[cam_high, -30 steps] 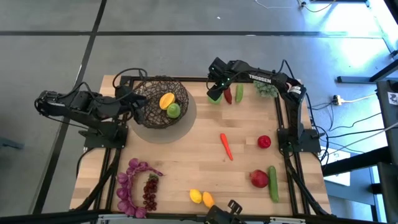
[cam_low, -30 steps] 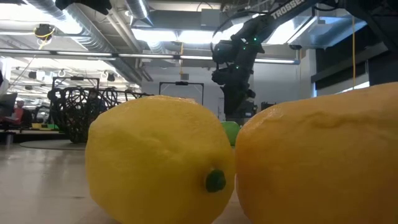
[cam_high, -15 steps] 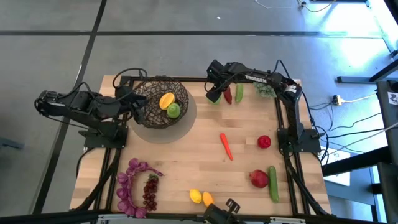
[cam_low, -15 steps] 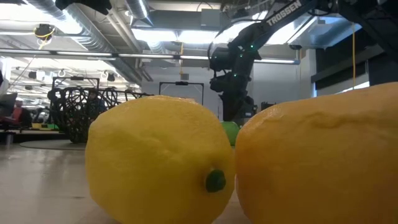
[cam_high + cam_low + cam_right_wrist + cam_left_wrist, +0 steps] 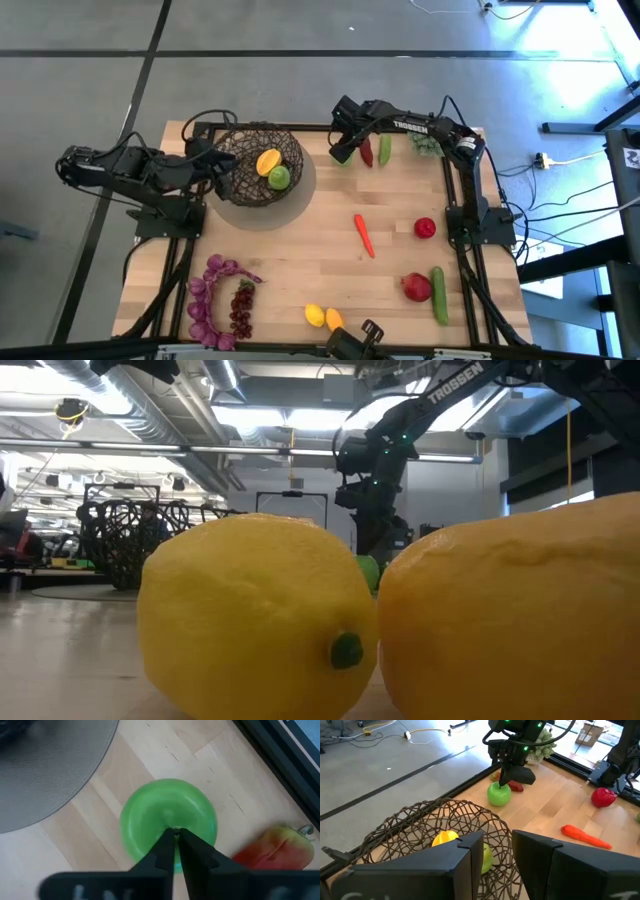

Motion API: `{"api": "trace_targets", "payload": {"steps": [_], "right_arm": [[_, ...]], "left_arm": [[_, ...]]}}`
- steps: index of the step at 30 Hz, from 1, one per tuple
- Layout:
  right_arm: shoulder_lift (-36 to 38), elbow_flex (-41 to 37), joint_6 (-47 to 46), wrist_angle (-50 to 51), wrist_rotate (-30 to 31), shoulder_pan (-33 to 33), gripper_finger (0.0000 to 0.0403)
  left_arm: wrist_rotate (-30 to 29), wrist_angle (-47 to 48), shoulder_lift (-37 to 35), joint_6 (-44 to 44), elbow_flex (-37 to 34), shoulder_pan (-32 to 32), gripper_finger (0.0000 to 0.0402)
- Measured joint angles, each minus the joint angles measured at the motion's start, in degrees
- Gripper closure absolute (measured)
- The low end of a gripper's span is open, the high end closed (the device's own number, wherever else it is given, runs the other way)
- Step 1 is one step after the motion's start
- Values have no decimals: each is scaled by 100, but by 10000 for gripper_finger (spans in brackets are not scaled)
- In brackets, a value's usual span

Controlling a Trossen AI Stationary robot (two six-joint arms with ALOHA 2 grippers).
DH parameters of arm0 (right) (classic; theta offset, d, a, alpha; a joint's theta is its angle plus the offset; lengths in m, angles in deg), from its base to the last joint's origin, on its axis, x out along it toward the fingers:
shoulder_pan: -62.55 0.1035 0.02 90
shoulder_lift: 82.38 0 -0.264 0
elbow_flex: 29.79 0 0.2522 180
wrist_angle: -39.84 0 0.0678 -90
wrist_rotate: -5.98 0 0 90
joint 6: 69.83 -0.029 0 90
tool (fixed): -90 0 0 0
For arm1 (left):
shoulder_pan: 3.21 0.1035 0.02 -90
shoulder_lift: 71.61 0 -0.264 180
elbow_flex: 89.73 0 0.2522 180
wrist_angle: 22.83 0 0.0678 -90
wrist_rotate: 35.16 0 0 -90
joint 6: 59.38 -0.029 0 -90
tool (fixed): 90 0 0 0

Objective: Build produce basket
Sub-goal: Put the green apple into the black wire basket

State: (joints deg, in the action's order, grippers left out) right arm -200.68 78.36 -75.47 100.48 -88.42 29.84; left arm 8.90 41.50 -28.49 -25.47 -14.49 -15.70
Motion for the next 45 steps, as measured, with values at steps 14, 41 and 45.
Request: {"api": "trace_targets", "payload": {"steps": [14, 41, 45], "right_arm": [[5, -1, 16, 150, -17, 22, 402], [-52, 713, 163, 700, -186, 72, 300], [-141, 713, 148, 668, -142, 72, 300]], "left_arm": [[0, 0, 0, -3, 0, 0, 309], [46, 42, -2, -7, 0, -2, 309], [46, 42, -1, -7, 0, -2, 309]]}}
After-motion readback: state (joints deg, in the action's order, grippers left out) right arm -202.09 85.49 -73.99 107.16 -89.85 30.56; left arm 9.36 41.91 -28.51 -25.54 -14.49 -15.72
